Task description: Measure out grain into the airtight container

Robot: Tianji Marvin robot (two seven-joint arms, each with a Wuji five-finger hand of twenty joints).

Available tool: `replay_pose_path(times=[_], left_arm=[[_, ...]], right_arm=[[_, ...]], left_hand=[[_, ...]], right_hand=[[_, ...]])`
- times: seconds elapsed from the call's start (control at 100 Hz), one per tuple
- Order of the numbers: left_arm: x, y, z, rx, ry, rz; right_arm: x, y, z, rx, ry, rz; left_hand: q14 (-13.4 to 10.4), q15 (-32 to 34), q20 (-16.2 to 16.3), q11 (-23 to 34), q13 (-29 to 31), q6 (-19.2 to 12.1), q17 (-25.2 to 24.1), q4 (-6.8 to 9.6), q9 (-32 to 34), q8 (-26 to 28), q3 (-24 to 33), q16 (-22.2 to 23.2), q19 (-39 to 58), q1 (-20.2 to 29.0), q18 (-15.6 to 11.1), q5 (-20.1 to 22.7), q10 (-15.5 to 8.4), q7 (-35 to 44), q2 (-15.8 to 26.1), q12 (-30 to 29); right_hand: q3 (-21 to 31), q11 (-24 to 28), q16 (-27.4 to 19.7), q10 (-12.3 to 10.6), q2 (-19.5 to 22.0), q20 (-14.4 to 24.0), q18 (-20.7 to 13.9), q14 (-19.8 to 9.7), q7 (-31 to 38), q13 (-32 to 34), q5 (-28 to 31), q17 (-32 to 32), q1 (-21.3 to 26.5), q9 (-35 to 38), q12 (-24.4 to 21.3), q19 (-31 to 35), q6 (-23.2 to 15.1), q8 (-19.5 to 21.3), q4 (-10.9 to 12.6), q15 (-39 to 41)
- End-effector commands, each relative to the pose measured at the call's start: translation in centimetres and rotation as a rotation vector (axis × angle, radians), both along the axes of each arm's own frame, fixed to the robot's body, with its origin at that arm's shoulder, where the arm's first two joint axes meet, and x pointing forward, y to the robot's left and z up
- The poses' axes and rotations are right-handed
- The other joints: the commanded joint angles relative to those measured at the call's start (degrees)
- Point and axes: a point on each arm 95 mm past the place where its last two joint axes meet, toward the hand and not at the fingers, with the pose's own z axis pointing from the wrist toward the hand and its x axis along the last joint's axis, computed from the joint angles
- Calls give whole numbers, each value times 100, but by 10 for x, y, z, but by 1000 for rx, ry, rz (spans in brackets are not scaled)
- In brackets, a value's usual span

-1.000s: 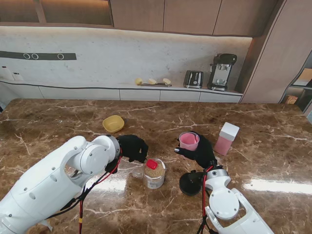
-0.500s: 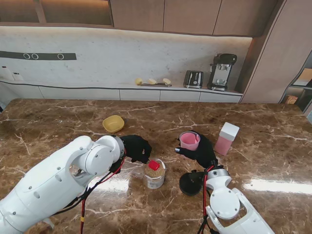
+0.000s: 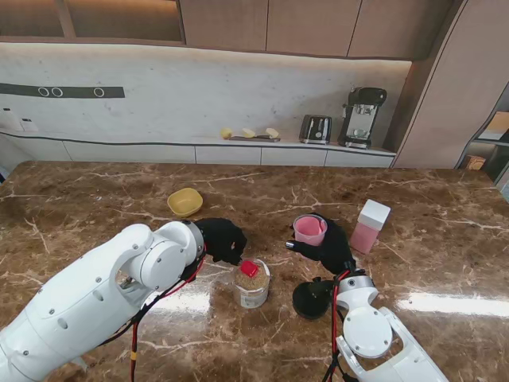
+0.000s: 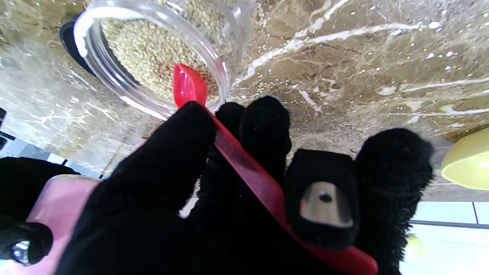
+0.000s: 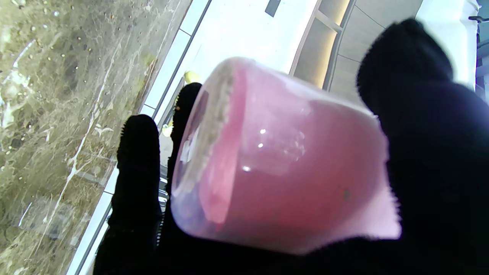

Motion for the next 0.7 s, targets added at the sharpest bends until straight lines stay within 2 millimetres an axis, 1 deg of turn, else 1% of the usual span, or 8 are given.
replay_pose_path(times=[0.0,0.34,0.69], left_arm=[[-3,-4,0,-1,-1,-13],[-5,-10,-2,21,-8,-51],[-5,-9,4,73,-62,-69]], right_arm=[[-3,1,-6,-1,20,12],[-3,1,-6,-1,21,18],[-4,2,-7,6,23,21]], left_hand=[[-203,611,-52,60,176,-153,235,-10,463,-57,248,-46,416,-14,-38,190,-144,224,-122,-10],[-201,640,-73,42,175,-182,259,-17,496,-172,373,-61,444,-100,-21,226,-169,239,-192,-1],[-197,652,-88,30,175,-188,269,-21,519,-212,454,-71,466,-144,-32,238,-179,268,-231,13]], right_hand=[[1197,-8,-17,-286,1064,46,-33,-252,391,-66,582,-11,788,44,-60,-81,-1001,69,9,-36],[1199,-8,-14,-284,1064,54,-29,-247,386,-71,573,-15,790,42,-61,-92,-981,52,8,-42],[1198,-17,-14,-281,1067,63,-28,-244,384,-82,562,-21,785,21,-66,-106,-981,44,7,-51]])
